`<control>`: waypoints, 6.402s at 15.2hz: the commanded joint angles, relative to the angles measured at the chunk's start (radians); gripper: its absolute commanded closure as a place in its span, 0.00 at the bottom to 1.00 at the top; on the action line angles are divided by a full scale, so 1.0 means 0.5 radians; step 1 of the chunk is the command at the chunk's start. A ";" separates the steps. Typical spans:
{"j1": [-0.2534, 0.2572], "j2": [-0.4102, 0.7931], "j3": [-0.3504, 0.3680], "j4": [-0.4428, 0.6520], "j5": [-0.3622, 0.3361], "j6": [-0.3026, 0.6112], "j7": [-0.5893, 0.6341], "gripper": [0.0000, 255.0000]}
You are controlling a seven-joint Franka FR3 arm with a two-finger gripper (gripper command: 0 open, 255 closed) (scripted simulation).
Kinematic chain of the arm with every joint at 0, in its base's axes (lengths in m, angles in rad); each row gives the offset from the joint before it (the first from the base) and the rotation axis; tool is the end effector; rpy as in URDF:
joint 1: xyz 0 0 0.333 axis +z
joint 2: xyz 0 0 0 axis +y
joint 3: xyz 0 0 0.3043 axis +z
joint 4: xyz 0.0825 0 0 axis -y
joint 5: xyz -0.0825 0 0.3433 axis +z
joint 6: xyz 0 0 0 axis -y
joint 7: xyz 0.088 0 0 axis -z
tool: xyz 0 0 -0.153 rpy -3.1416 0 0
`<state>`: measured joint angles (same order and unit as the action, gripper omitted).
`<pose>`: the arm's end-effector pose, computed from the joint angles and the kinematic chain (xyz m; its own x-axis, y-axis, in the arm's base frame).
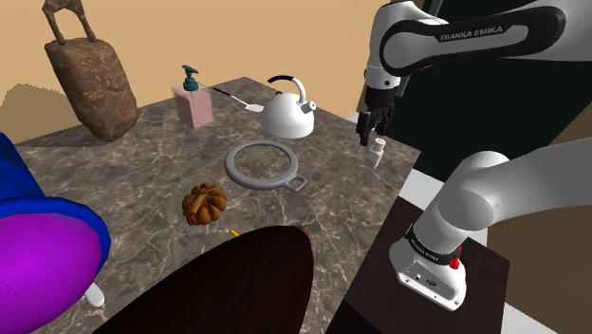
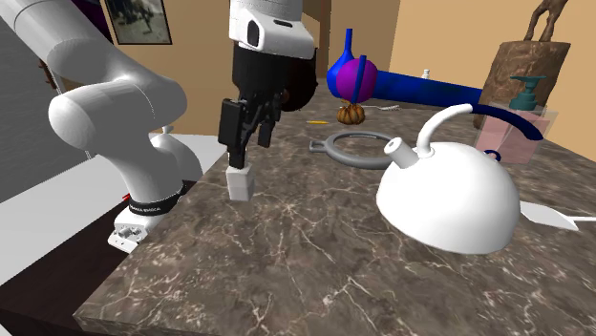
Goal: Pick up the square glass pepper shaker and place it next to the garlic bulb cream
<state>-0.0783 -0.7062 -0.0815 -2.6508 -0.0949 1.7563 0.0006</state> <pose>0.2682 -0.0544 0.4021 0.9758 -0.1107 -0.1884 -0.1059 -0.9937 0.0356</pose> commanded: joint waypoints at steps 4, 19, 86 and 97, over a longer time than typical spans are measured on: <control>-0.009 0.003 -0.011 -0.138 -0.016 0.136 0.003 0.00; -0.012 0.007 -0.015 -0.178 -0.020 0.180 0.004 1.00; 0.370 1.113 1.223 1.638 0.542 -0.444 1.454 1.00; 0.379 1.112 1.238 1.342 0.551 -0.151 1.425 1.00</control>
<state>0.1107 -0.1486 0.5370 -1.9639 0.1794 1.6662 0.7150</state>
